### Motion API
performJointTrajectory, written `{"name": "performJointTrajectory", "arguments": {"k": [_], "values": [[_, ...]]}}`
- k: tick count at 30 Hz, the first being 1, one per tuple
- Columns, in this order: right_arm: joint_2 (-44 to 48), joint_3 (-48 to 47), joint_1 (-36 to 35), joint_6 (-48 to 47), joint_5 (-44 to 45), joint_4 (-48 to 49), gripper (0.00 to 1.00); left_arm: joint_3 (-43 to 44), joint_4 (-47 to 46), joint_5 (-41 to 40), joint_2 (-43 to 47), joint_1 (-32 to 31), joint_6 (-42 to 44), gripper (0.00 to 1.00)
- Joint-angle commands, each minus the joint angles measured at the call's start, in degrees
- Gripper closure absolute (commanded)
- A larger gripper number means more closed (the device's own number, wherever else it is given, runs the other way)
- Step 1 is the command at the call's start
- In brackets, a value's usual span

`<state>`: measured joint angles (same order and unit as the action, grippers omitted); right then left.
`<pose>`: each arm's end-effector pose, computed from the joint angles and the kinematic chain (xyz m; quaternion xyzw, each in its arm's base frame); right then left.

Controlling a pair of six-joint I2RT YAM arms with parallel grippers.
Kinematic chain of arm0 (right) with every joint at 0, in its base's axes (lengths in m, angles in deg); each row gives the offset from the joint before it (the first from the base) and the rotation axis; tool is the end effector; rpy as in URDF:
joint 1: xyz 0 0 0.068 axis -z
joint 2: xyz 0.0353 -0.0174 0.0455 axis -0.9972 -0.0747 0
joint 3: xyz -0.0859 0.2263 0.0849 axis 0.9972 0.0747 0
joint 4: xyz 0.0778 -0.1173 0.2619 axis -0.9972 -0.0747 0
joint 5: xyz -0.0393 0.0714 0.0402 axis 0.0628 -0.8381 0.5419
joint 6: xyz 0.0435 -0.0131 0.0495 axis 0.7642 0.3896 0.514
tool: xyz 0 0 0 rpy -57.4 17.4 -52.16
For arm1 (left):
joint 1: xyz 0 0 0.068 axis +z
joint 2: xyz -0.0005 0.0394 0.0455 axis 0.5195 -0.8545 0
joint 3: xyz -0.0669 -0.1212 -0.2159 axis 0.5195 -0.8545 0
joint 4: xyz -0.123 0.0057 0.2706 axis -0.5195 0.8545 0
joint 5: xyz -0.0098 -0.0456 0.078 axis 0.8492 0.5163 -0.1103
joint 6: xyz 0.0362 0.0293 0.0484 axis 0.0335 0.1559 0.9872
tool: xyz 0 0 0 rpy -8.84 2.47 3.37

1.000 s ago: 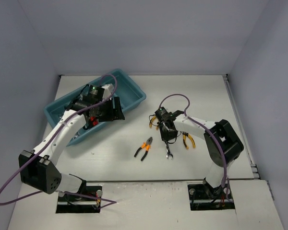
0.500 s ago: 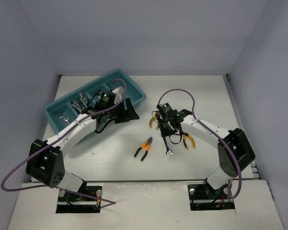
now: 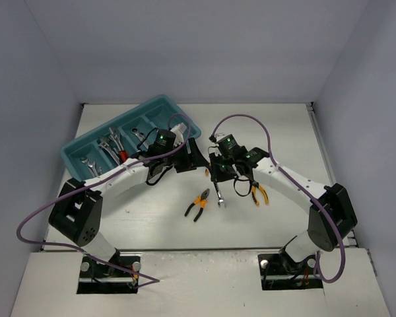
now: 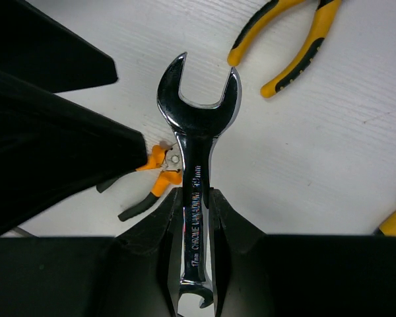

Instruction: Sort the tools into containers

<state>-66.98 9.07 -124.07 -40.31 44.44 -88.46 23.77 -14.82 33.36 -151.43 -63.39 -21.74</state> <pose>0.2981 0.2454 0.2198 -0.1785 0.8931 0.2514 0.3276 0.3306 -0.2357 0.2166 -0.0139 0.8471 -0.4733 0.2413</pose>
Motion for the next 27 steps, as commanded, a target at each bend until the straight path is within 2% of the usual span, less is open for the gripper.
{"name": "performJointTrajectory", "arguments": {"k": [1, 7, 9, 17, 18, 20, 21, 26, 27], "values": [[3.6, -3.2, -0.9, 0.9, -2.6, 3.9, 1.0, 3.4, -5.7, 1.2, 0.8, -1.0, -1.4, 0.4], [3.9, -3.2, -1.4, 2.1, -4.4, 6.6, 1.0, 4.2, -6.3, 1.4, -0.2, -1.8, -1.9, 0.41], [4.1, -3.1, -1.7, 2.6, -4.6, 7.2, 1.0, 4.4, -6.3, 1.6, -0.7, -1.9, -2.2, 0.46], [4.2, -2.7, -2.3, 3.6, -4.9, 9.9, 1.0, 4.5, -6.4, 1.2, -1.2, -2.4, -2.9, 0.76], [4.2, -2.7, -2.3, 3.7, -4.9, 9.9, 1.0, 4.5, -6.5, 1.2, -1.2, -2.4, -2.8, 0.77], [4.1, -2.8, -2.4, 3.7, -5.1, 10.5, 1.0, 4.5, -6.5, 0.8, -0.9, -2.4, -2.9, 0.95], [4.2, -2.9, -2.4, 3.7, -5.1, 10.6, 1.0, 4.4, -6.5, 0.7, -0.7, -2.4, -2.8, 0.99], [4.3, -3.1, -2.5, 3.8, -4.4, 10.7, 1.0, 3.1, -6.5, -0.2, 1.7, -2.4, -2.5, 1.0], [4.5, -3.1, -2.5, 3.8, -4.1, 10.7, 0.87, 2.9, -6.0, -0.6, 2.3, -2.1, -2.4, 1.0]]}}
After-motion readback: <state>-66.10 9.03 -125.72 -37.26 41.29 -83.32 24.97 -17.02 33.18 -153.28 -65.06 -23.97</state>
